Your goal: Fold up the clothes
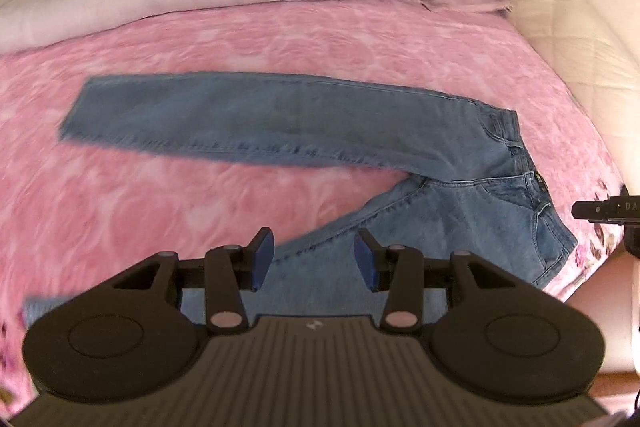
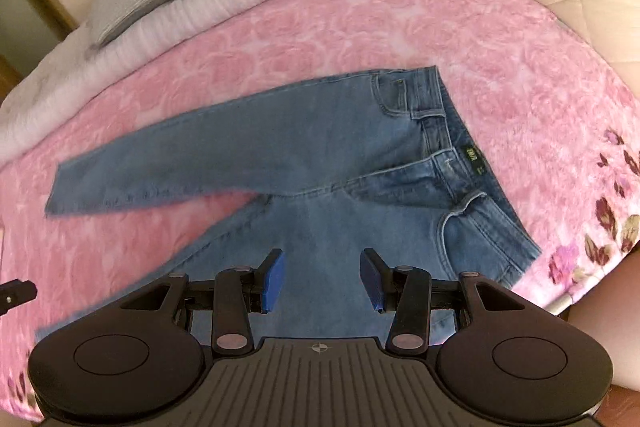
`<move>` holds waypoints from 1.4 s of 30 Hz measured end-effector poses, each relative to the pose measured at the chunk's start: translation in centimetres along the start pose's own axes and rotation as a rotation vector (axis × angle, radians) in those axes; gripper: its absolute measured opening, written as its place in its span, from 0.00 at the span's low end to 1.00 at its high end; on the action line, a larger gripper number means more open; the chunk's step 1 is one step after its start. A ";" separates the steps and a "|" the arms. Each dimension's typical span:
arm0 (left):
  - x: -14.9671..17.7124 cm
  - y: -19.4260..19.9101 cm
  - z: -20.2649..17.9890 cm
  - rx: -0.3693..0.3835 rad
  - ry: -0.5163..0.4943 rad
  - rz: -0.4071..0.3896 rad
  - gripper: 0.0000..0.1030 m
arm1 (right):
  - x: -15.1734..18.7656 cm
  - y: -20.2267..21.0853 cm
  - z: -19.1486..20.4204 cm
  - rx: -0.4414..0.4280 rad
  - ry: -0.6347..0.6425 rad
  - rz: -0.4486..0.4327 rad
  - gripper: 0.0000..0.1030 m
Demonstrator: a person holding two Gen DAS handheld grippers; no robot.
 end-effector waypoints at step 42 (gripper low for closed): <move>-18.7 -35.0 -2.9 0.167 -0.614 0.070 0.38 | -22.6 -31.1 -9.7 -0.209 0.676 0.168 0.44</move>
Point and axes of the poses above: each gripper's, at about its wrist camera, not at the fingertips, and y roughly against the way its jaws point, z to its left, x to its underside, the point moved 8 cm from there along -y, roughly the way its jaws point, and after that the axes turned 1 degree about y, right-handed, at the moved point
